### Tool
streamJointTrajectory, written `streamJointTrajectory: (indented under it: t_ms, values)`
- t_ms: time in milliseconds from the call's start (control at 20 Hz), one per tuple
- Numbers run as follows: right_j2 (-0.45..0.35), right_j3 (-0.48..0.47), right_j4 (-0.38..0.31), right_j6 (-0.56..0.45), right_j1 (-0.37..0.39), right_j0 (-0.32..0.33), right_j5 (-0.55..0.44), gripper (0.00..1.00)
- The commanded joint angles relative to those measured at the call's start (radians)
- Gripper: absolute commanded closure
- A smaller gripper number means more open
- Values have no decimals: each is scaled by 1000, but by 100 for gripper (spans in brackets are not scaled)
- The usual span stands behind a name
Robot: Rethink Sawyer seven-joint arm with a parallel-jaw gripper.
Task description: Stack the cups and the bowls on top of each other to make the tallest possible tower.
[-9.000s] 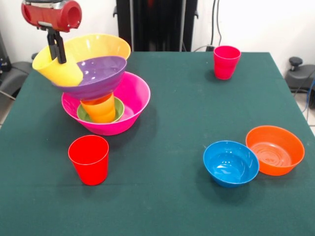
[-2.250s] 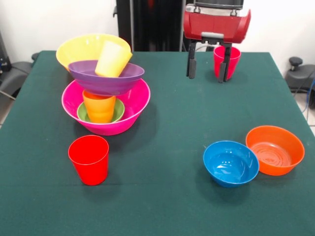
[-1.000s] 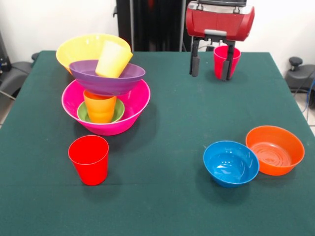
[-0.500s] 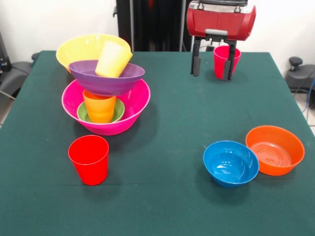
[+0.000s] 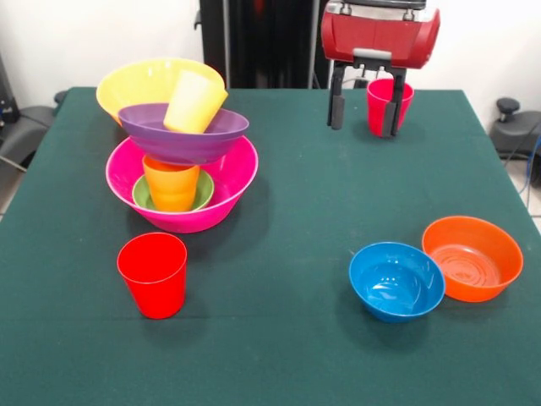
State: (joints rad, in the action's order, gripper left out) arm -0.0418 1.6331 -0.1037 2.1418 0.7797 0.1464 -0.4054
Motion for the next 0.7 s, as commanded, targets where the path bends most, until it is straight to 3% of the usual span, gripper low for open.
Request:
streamJointTrajectory:
  t_ms: [50,700]
  values:
    - [-23,47,17,85,-16,-12,-93,0]
    - [-23,46,12,72,-22,-6,-73,0]
